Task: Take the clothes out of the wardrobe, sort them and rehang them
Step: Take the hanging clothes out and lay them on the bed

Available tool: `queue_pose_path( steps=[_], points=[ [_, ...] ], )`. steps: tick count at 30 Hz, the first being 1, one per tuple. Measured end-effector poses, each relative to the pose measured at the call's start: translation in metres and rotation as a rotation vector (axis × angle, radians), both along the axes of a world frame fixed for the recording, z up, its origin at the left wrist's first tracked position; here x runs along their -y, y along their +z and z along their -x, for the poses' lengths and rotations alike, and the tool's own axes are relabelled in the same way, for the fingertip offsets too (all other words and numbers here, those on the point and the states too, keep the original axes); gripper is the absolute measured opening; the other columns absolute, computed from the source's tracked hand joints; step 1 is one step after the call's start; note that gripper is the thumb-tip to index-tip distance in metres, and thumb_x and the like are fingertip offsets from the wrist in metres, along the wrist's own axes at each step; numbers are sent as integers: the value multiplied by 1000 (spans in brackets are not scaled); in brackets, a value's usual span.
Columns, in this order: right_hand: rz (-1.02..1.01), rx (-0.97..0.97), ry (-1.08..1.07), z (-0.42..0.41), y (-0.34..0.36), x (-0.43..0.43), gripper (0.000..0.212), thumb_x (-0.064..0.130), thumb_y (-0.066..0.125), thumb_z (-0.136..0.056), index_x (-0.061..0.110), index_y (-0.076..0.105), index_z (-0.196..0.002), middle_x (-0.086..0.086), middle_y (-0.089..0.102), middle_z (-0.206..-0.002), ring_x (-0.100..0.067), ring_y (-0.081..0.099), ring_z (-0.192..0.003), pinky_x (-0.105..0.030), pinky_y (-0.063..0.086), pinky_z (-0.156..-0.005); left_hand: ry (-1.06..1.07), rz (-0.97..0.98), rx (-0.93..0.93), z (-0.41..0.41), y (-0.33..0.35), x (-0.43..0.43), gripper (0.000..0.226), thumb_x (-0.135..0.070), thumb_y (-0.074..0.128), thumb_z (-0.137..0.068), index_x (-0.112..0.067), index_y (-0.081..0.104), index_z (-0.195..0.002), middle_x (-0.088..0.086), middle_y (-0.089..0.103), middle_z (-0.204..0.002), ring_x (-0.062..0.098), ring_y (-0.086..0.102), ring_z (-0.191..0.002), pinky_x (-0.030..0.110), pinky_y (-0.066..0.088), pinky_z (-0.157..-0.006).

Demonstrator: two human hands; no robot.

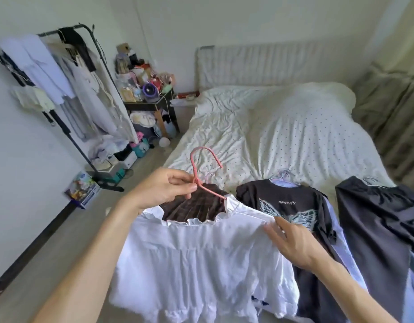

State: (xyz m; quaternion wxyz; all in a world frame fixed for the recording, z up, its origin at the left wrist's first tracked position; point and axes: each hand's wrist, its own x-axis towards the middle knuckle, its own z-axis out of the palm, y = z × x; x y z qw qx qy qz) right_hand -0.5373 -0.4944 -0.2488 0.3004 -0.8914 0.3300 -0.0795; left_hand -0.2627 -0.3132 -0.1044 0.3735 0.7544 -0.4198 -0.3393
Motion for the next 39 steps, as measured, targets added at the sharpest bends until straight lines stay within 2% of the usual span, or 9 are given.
queue_pose_path(
  steps=[5,8,11,15,20,24,29,32,39],
  points=[
    [-128,34,-94,-97,-5,-27,44,56,50,-95,20,37,-74,0,54,-58,-23,53,-58,-39,44,-62,-26,57,160,-102,4,3,10,-32,71,-91,-25,75,-97,1,74,-77,4,52,-50,25,43,-53],
    [-279,106,-168,-148,-5,-34,40,50,54,-94,12,49,-81,-6,67,-69,-22,67,-59,-46,56,-64,-3,87,310,-157,0,16,18,-47,68,-89,-33,73,-101,-8,75,-78,14,67,-69,41,54,-74],
    [-427,214,-255,-187,-7,-33,28,45,56,-91,17,59,-91,-7,72,-79,-25,72,-66,-51,60,-61,17,111,408,-193,-7,34,18,-42,65,-93,-33,71,-108,-14,74,-82,8,70,-81,37,54,-85],
    [-429,214,-303,-225,-15,-20,34,57,51,-84,24,59,-89,-3,73,-80,-24,72,-74,-55,58,-71,14,103,496,-226,-15,54,24,-41,57,-98,-31,67,-118,-10,72,-98,7,67,-89,20,43,-68],
    [-424,193,-374,-255,-14,-3,36,57,47,-83,23,58,-89,-1,71,-83,-23,71,-77,-52,59,-74,42,118,570,-250,-38,81,22,-37,51,-102,-27,65,-116,-4,71,-101,17,64,-90,33,47,-70],
    [-369,164,-433,-270,-12,17,24,42,46,-97,22,54,-85,-2,66,-81,-23,67,-72,-48,57,-73,40,146,571,-262,-52,113,22,-36,49,-103,-30,62,-119,1,73,-95,23,67,-85,45,55,-73],
    [-340,39,-438,-281,-25,49,24,31,46,-99,23,36,-79,1,53,-71,-15,51,-61,-28,37,-53,42,124,638,-273,-83,156,24,-31,50,-103,-25,62,-122,3,67,-83,23,58,-71,37,41,-59],
    [-358,-60,-416,-284,-50,69,16,31,44,-99,19,41,-88,-5,58,-77,-24,54,-66,-30,33,-52,17,41,607,-279,-114,179,21,-30,49,-103,-22,62,-118,-3,59,-73,27,58,-73,36,35,-59],
    [-462,-174,-504,-306,-118,98,12,29,45,-99,18,46,-96,-9,63,-83,-32,60,-75,-34,39,-63,-87,-177,545,-308,-200,232,26,-32,43,-105,-23,55,-127,6,67,-103,31,60,-96,39,46,-76]
  ],
)
